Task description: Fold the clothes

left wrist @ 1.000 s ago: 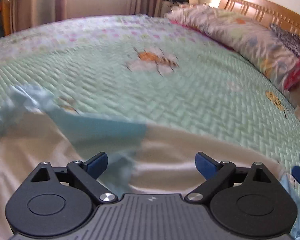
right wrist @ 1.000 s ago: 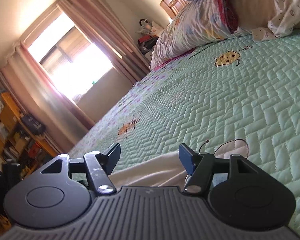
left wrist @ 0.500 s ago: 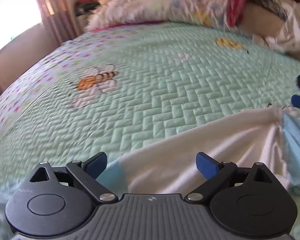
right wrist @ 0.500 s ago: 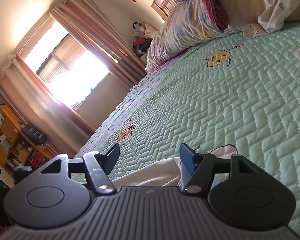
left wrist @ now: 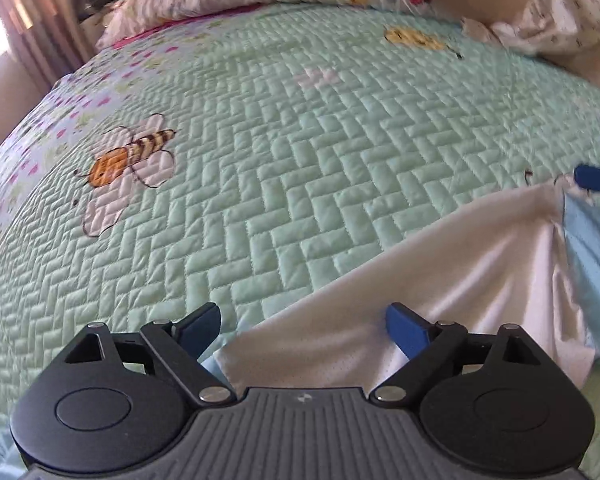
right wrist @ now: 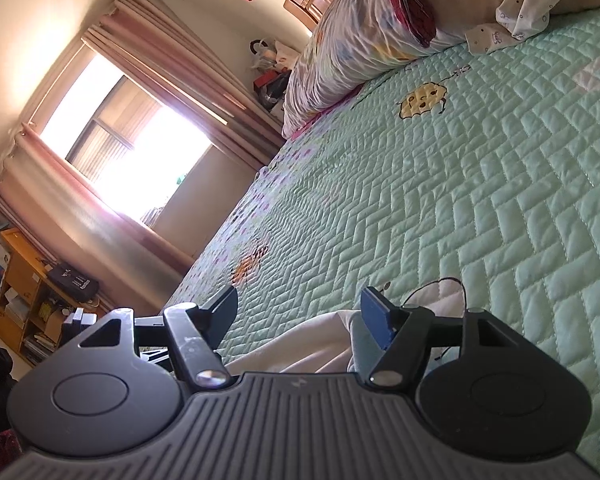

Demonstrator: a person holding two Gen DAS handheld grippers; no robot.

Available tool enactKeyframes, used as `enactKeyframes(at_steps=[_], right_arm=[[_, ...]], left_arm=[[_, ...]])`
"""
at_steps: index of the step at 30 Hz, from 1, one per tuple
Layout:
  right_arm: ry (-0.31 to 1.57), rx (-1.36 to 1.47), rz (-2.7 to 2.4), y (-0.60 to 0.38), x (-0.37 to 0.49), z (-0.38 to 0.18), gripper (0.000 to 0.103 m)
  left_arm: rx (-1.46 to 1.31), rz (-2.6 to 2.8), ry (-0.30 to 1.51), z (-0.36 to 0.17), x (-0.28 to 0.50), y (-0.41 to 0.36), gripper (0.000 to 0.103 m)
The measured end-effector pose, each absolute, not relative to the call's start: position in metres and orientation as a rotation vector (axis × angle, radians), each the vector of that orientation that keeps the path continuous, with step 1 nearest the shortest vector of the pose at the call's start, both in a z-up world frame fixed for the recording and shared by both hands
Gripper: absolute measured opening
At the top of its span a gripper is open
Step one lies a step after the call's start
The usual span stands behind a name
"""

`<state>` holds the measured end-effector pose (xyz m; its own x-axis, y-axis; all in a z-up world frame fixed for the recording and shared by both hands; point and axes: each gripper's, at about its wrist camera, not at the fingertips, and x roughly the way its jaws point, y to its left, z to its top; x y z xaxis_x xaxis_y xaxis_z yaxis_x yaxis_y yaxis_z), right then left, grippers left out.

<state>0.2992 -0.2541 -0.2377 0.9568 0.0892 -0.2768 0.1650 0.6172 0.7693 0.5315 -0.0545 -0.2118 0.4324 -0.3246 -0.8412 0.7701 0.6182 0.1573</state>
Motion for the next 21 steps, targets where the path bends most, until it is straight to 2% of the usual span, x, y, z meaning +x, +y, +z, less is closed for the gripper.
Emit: enactKeyframes(at_steps=[2,3,5,7,9,14,21], right_arm=[[0.303,0.905,-0.045,-0.254,0.299,-0.238,0.07],[0.304,0.904,-0.045,-0.253,0.299,-0.238,0.07],[0.307,0.902,-0.045,-0.253,0.3,-0.238,0.07],[0.308,0.901,-0.045,-0.253,0.3,-0.238,0.07],[0.306,0.901,-0.045,-0.253,0.3,-0.237,0.07],[0.289,0.89,-0.054,-0.255,0.298,-0.235,0.07],[0.303,0.856,-0.046,-0.251,0.301,-0.233,0.07]], left_arm=[[0.569,-0.75,0.903,-0.213,0.536,-0.057,0.089],[0.548,-0.763,0.923,-0.213,0.538,-0.056,0.081],[0.518,-0.802,0.942,-0.21,0.535,-0.053,0.058],[0.558,-0.815,0.915,-0.208,0.524,-0.056,0.016],[0.615,-0.809,0.879,-0.206,0.511,-0.06,0.003],[0.64,-0.694,0.743,-0.194,0.496,-0.06,0.001],[0.573,-0.431,0.57,-0.166,0.526,-0.066,0.0]])
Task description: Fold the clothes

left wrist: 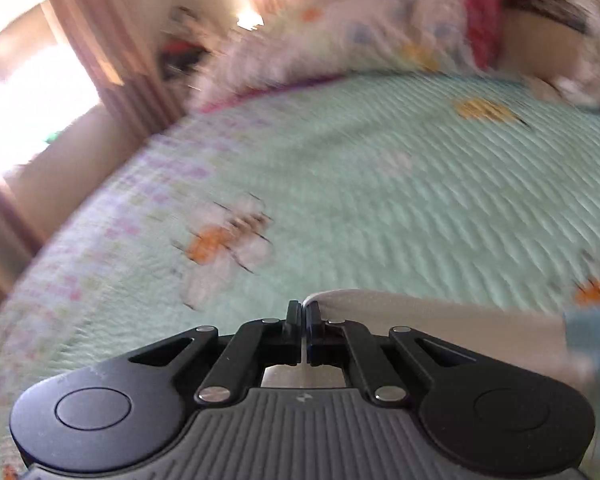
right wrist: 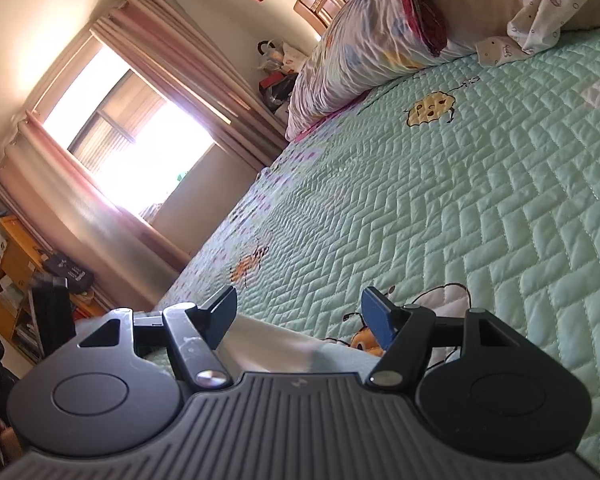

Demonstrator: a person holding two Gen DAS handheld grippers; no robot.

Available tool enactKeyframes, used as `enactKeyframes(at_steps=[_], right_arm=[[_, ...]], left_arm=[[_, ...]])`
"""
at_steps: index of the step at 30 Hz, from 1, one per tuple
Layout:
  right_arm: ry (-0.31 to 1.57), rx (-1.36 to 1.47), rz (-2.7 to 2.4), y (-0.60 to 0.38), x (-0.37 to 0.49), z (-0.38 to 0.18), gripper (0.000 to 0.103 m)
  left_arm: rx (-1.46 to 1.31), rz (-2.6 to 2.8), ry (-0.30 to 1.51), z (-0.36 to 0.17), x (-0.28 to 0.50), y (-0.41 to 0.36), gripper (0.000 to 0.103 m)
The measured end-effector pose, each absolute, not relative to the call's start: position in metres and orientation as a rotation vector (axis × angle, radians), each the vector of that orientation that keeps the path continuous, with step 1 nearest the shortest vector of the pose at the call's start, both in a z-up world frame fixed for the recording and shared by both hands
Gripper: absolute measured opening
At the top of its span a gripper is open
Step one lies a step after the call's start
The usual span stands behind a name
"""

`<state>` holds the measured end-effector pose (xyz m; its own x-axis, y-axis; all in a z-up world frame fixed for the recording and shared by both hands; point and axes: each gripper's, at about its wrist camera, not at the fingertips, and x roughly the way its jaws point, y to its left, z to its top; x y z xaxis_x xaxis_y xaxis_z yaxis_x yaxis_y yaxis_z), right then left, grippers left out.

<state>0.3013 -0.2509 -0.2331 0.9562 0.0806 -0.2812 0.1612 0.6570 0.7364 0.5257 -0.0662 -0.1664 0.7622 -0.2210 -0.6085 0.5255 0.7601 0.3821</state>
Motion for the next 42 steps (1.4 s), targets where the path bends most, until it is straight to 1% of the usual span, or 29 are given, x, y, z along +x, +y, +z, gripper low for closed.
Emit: enactKeyframes(at_steps=[4,6,8,9,11,12,14,16,17,19,20,21,22,23,24,25,26,28,30,32,34,35,36,37,38,42], right_arm=[[0.329,0.849,-0.043,-0.251,0.305,-0.235,0.071],[0.349,0.827,-0.057,-0.25,0.307,-0.235,0.071],[0.372,0.815,-0.053,-0.249,0.309,-0.236,0.071],[0.39,0.811,-0.048,-0.249,0.311,-0.236,0.071],[0.458,0.77,-0.05,-0.246,0.316,-0.236,0.075],[0.508,0.721,-0.058,-0.242,0.321,-0.235,0.075],[0.604,0.572,-0.066,-0.227,0.329,-0.232,0.075],[0.645,0.424,-0.082,-0.208,0.334,-0.231,0.075],[0.657,0.364,-0.089,-0.2,0.336,-0.231,0.077],[0.667,0.28,-0.081,-0.19,0.338,-0.233,0.078],[0.672,0.238,-0.077,-0.184,0.339,-0.234,0.073],[0.676,0.201,-0.07,-0.18,0.34,-0.235,0.064],[0.673,0.195,-0.046,-0.179,0.34,-0.235,0.027],[0.676,0.192,-0.042,-0.179,0.342,-0.235,0.003],[0.679,0.188,-0.038,-0.178,0.343,-0.236,0.002],[0.674,0.177,-0.031,-0.178,0.344,-0.236,0.002],[0.659,0.178,-0.03,-0.178,0.346,-0.235,0.002],[0.579,0.22,-0.086,-0.186,0.344,-0.228,0.002],[0.428,0.239,-0.244,-0.203,0.338,-0.219,0.002],[0.377,0.334,-0.312,-0.224,0.334,-0.22,0.004],[0.34,0.498,-0.333,-0.245,0.325,-0.225,0.012],[0.325,0.545,-0.334,-0.251,0.322,-0.225,0.023],[0.313,0.598,-0.307,-0.257,0.32,-0.225,0.032],[0.309,0.652,-0.256,-0.262,0.319,-0.226,0.049],[0.3,0.712,-0.211,-0.266,0.317,-0.229,0.054],[0.22,0.729,-0.247,-0.265,0.303,-0.224,0.054]], left_arm=[[0.473,-0.382,0.505,-0.153,0.536,-0.07,0.0],[0.425,-0.429,0.554,-0.152,0.538,-0.07,0.003],[0.447,-0.457,0.577,-0.157,0.531,-0.07,0.012],[0.454,-0.466,0.59,-0.159,0.527,-0.069,0.019],[0.45,-0.461,0.625,-0.163,0.517,-0.058,0.022],[0.434,-0.464,0.643,-0.164,0.511,-0.051,0.026],[0.365,-0.483,0.667,-0.164,0.496,-0.038,0.039],[0.352,-0.492,0.685,-0.165,0.48,-0.033,0.061],[0.344,-0.491,0.697,-0.166,0.473,-0.032,0.065],[0.324,-0.467,0.731,-0.168,0.46,-0.032,0.079],[0.312,-0.454,0.748,-0.168,0.455,-0.031,0.082],[0.296,-0.439,0.764,-0.168,0.452,-0.03,0.087],[0.286,-0.424,0.774,-0.167,0.45,-0.029,0.088],[0.29,-0.41,0.769,-0.165,0.449,-0.029,0.089],[0.293,-0.396,0.765,-0.163,0.448,-0.029,0.093],[0.299,-0.38,0.759,-0.162,0.448,-0.029,0.098],[0.309,-0.357,0.752,-0.161,0.45,-0.03,0.099],[0.315,-0.329,0.75,-0.16,0.458,-0.031,0.1],[0.318,-0.312,0.749,-0.159,0.466,-0.033,0.1],[0.341,-0.3,0.749,-0.165,0.475,-0.035,0.1],[0.366,-0.291,0.759,-0.172,0.483,-0.038,0.1],[0.377,-0.299,0.771,-0.175,0.487,-0.039,0.1],[0.393,-0.308,0.783,-0.179,0.49,-0.041,0.1],[0.42,-0.314,0.793,-0.184,0.492,-0.043,0.099],[0.447,-0.304,0.789,-0.187,0.493,-0.044,0.099],[0.44,-0.3,0.752,-0.188,0.5,-0.041,0.099]])
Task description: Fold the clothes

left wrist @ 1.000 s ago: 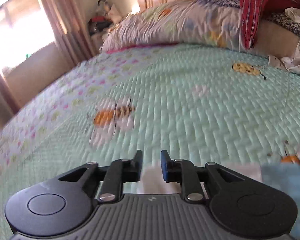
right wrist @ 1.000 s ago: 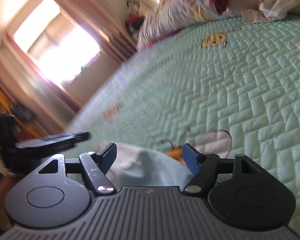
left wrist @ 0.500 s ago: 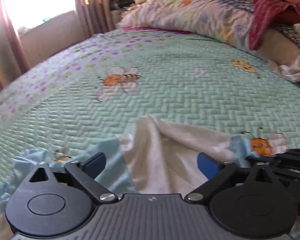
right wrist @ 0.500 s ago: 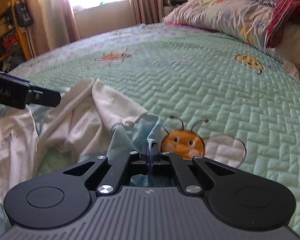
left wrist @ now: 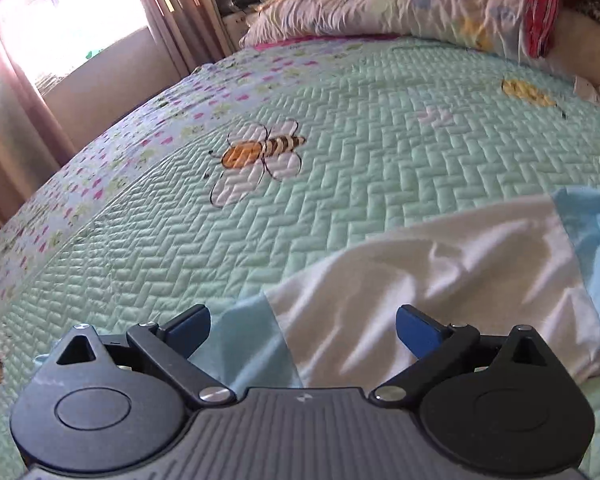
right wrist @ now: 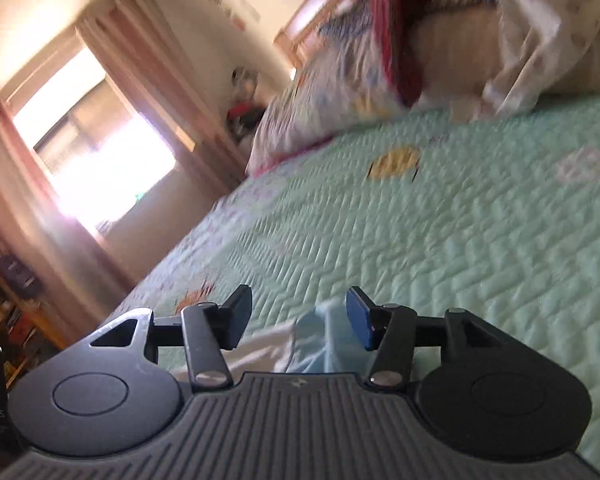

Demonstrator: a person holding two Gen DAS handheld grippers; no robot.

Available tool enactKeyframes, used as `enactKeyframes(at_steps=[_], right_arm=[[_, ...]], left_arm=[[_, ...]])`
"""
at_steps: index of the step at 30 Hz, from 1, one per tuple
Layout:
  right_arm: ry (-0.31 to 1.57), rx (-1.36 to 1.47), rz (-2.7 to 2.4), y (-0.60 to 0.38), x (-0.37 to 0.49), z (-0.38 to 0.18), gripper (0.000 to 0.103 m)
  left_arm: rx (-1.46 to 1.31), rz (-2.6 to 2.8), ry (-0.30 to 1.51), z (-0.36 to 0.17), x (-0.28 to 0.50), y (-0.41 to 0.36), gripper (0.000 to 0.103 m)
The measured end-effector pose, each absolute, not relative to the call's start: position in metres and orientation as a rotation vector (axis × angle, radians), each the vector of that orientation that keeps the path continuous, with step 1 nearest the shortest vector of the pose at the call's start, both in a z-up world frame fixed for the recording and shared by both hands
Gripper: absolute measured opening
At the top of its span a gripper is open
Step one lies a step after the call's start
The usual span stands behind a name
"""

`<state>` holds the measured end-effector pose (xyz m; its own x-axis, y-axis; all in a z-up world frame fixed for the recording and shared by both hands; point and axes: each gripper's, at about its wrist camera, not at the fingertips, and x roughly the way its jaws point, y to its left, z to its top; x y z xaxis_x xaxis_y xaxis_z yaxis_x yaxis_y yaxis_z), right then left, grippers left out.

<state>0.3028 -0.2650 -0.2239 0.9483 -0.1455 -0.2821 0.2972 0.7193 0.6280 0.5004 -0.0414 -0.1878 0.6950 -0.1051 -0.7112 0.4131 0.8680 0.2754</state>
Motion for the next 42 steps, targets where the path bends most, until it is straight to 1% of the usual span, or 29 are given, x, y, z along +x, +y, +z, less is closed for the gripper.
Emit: enactKeyframes(at_steps=[2,5,8,9,11,12,13,14,15,18,23,27,28,29,30,31,33,36,38,40,42], right_arm=[[0.189,0.751,-0.25,-0.266,0.298,-0.223,0.055],[0.225,0.764,-0.245,-0.266,0.302,-0.228,0.055],[0.269,0.791,-0.218,-0.268,0.306,-0.233,0.055],[0.28,0.799,-0.207,-0.269,0.307,-0.235,0.055],[0.279,0.785,-0.21,-0.267,0.308,-0.234,0.056],[0.276,0.781,-0.21,-0.266,0.308,-0.234,0.056],[0.274,0.781,-0.21,-0.265,0.307,-0.234,0.056],[0.27,0.783,-0.213,-0.264,0.307,-0.234,0.056],[0.267,0.783,-0.217,-0.264,0.306,-0.235,0.056],[0.259,0.785,-0.224,-0.263,0.304,-0.235,0.056],[0.263,0.759,-0.215,-0.261,0.307,-0.234,0.056],[0.296,0.735,-0.204,-0.258,0.31,-0.233,0.057],[0.311,0.728,-0.213,-0.259,0.311,-0.233,0.059],[0.325,0.721,-0.221,-0.259,0.312,-0.233,0.061],[0.338,0.718,-0.231,-0.26,0.312,-0.232,0.062],[0.366,0.704,-0.224,-0.261,0.313,-0.231,0.065],[0.42,0.667,-0.213,-0.262,0.316,-0.227,0.065],[0.509,0.531,-0.223,-0.258,0.319,-0.217,0.066],[0.568,0.441,-0.243,-0.253,0.322,-0.215,0.068],[0.63,0.423,-0.226,-0.251,0.329,-0.223,0.069],[0.655,0.415,-0.192,-0.244,0.335,-0.231,0.075]], left_arm=[[0.444,-0.311,0.744,-0.189,0.507,-0.043,0.097],[0.511,-0.356,0.721,-0.194,0.514,-0.054,0.095],[0.615,-0.445,0.727,-0.205,0.521,-0.065,0.084],[0.653,-0.481,0.744,-0.211,0.525,-0.068,0.077],[0.646,-0.542,0.781,-0.216,0.534,-0.068,0.072],[0.603,-0.567,0.806,-0.214,0.539,-0.065,0.061],[0.546,-0.599,0.839,-0.212,0.544,-0.061,0.039],[0.506,-0.625,0.86,-0.211,0.546,-0.06,0.024],[0.515,-0.634,0.853,-0.21,0.543,-0.062,0.0],[0.596,-0.641,0.807,-0.213,0.526,-0.075,0.0],[0.559,-0.517,0.621,-0.188,0.524,-0.079,0.0],[0.512,-0.446,0.569,-0.177,0.535,-0.084,0.0],[0.494,-0.44,0.549,-0.175,0.533,-0.084,0.01],[0.464,-0.439,0.548,-0.173,0.531,-0.081,0.017],[0.428,-0.439,0.567,-0.17,0.53,-0.078,0.028],[0.396,-0.439,0.584,-0.168,0.528,-0.074,0.029],[0.323,-0.445,0.611,-0.165,0.515,-0.062,0.032],[0.201,-0.477,0.645,-0.162,0.473,-0.035,0.045],[0.153,-0.5,0.668,-0.165,0.433,-0.019,0.051],[0.133,-0.478,0.708,-0.175,0.397,-0.004,0.063],[0.095,-0.418,0.763,-0.185,0.364,0.013,0.063]])
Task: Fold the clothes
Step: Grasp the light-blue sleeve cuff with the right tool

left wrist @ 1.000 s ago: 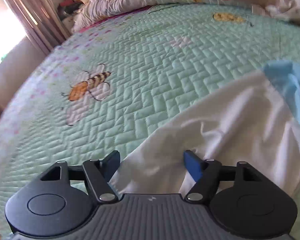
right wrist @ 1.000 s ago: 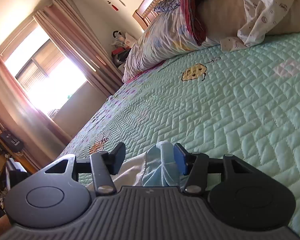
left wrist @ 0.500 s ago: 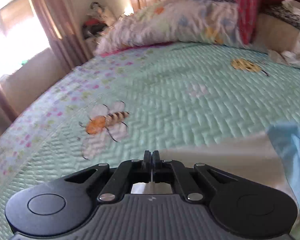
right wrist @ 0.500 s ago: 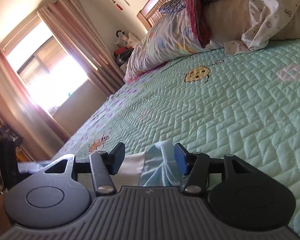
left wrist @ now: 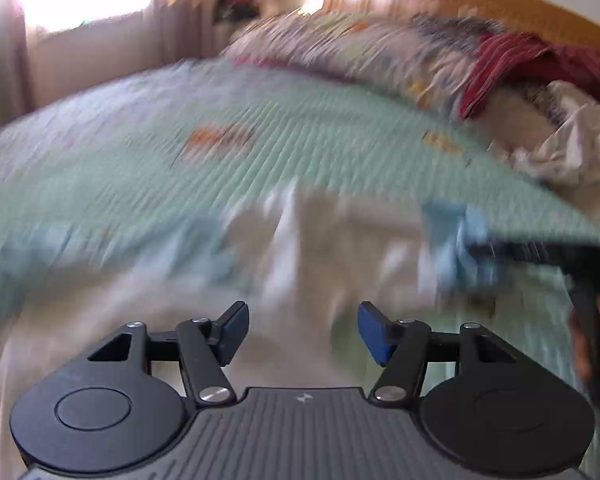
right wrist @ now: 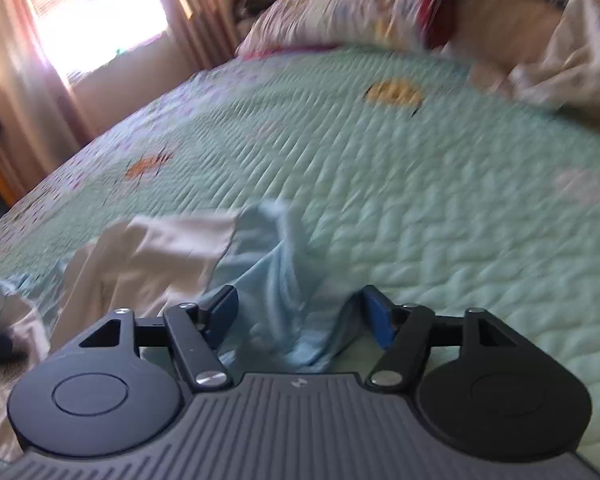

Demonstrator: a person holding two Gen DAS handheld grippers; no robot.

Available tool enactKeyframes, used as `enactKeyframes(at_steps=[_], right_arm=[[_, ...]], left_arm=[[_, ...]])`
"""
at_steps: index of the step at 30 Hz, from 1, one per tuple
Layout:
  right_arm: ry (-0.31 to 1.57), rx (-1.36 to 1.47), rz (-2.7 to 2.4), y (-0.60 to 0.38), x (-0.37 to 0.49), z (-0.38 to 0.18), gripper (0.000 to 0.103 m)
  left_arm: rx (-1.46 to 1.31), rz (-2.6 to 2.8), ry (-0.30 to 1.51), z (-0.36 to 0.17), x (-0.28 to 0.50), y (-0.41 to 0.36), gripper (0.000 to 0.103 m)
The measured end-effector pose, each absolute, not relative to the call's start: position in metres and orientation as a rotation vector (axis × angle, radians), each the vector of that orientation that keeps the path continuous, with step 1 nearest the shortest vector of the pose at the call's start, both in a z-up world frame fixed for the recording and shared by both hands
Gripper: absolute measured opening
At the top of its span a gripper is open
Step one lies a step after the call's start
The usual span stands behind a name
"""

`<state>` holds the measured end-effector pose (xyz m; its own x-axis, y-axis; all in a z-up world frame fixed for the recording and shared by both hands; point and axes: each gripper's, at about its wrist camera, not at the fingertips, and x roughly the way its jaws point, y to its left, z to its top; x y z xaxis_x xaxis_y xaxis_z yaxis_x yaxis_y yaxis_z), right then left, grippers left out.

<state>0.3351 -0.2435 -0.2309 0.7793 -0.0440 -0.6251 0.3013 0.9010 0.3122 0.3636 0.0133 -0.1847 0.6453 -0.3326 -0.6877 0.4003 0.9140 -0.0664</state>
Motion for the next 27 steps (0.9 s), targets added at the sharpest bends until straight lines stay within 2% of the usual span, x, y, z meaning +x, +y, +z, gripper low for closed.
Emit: enactKeyframes(at_steps=[3,4,5,6,7,12,15,22,24,27], right_arm=[[0.651,0.312,-0.12,-0.217,0.342,-0.234,0.077],[0.642,0.3,-0.064,-0.209,0.344,-0.235,0.069],[0.644,0.287,-0.027,-0.203,0.346,-0.237,0.046],[0.647,0.271,0.004,-0.197,0.348,-0.238,0.032],[0.652,0.233,-0.001,-0.19,0.35,-0.239,0.025],[0.599,0.095,-0.113,-0.182,0.356,-0.236,0.022],[0.522,0.116,-0.347,-0.212,0.356,-0.234,0.022],[0.534,0.2,-0.489,-0.242,0.357,-0.241,0.024],[0.553,0.296,-0.438,-0.256,0.357,-0.243,0.03],[0.509,0.537,-0.426,-0.287,0.339,-0.238,0.032]], left_arm=[[-0.01,-0.37,0.817,-0.194,0.319,0.042,0.065],[-0.024,-0.352,0.824,-0.196,0.305,0.05,0.068],[-0.029,-0.336,0.828,-0.198,0.294,0.055,0.071],[-0.033,-0.323,0.833,-0.2,0.282,0.059,0.073],[-0.036,-0.319,0.839,-0.201,0.272,0.061,0.073],[-0.024,-0.338,0.862,-0.206,0.245,0.059,0.078],[0.017,-0.342,0.861,-0.208,0.242,0.057,0.083],[-0.003,-0.298,0.893,-0.213,0.243,0.07,0.085],[-0.029,-0.295,0.897,-0.212,0.241,0.073,0.085],[-0.062,-0.291,0.885,-0.206,0.237,0.078,0.085]])
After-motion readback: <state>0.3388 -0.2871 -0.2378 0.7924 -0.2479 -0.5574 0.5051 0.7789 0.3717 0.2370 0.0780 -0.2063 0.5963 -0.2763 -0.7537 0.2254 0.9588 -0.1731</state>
